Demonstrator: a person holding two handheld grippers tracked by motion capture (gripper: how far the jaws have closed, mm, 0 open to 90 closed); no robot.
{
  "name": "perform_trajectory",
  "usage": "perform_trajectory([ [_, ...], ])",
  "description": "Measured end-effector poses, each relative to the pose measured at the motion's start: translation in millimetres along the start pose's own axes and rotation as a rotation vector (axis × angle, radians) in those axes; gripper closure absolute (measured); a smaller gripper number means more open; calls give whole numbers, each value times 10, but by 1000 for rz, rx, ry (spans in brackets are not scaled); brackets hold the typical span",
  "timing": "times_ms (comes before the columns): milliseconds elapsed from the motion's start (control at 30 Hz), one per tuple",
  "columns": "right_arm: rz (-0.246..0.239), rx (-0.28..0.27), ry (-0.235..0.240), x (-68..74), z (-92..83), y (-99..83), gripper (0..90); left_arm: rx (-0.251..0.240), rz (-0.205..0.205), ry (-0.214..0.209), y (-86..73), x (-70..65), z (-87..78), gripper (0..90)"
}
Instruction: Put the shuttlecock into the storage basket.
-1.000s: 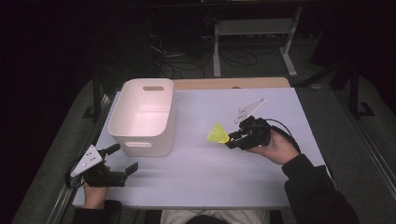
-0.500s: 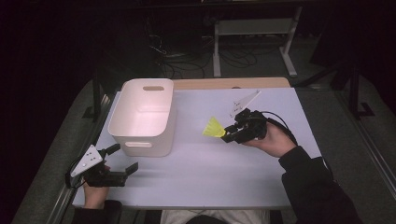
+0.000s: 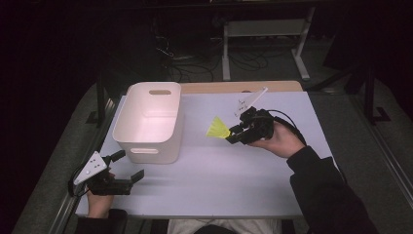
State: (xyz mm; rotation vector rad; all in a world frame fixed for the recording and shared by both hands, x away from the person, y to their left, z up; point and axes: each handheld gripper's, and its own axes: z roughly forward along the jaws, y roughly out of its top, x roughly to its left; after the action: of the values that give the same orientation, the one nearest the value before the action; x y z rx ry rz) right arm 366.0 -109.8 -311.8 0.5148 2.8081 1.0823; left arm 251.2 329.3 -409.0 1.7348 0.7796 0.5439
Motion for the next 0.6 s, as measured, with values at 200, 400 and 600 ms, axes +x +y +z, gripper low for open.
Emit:
perform_trajectory([
  [200,-11,-7,0,-11,4,82,634,0,0,-1,0,0,-1,0],
  [400,-24,-15,6,-28,10,167,634,1,1,-1,0,0,1,0],
  [600,-23,-21,14,-39,34,248,634,1,0,-2,0,0,0,0],
])
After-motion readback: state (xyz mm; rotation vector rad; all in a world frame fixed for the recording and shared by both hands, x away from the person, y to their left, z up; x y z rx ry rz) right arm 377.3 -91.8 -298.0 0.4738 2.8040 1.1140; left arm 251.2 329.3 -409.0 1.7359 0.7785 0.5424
